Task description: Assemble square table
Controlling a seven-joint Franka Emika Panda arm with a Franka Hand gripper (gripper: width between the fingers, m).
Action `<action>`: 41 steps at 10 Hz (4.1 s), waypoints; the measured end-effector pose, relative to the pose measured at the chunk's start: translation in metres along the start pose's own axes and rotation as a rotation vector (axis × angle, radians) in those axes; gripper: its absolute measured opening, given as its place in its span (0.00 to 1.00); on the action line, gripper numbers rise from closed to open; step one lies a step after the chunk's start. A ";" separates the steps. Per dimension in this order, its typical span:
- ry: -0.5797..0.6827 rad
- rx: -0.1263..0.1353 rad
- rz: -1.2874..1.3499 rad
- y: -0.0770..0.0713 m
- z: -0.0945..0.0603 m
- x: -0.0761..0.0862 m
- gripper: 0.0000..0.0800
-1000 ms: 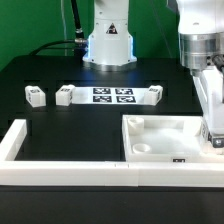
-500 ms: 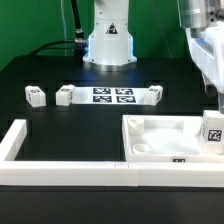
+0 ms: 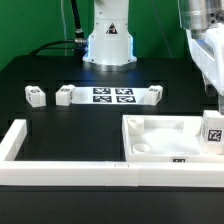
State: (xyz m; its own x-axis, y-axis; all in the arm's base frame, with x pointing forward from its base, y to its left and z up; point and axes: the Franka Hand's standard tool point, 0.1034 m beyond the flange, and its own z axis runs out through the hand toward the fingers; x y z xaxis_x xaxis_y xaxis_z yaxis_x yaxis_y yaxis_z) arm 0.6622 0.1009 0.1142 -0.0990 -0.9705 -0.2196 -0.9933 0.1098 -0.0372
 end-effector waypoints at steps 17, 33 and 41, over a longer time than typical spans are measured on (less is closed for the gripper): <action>0.015 -0.072 -1.006 0.098 0.010 0.004 0.81; -0.671 -0.500 -0.976 0.210 0.038 0.076 0.81; -0.702 -0.587 -0.903 0.280 0.070 0.085 0.81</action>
Offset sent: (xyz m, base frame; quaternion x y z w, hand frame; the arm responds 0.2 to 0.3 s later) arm -0.0491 0.0155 0.0020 -0.0207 0.0232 -0.2143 0.9763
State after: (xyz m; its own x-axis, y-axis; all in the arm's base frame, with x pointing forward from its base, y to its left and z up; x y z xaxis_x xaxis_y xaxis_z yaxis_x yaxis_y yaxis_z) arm 0.3803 0.0645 0.0173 0.4940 -0.3106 -0.8120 -0.5864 -0.8087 -0.0474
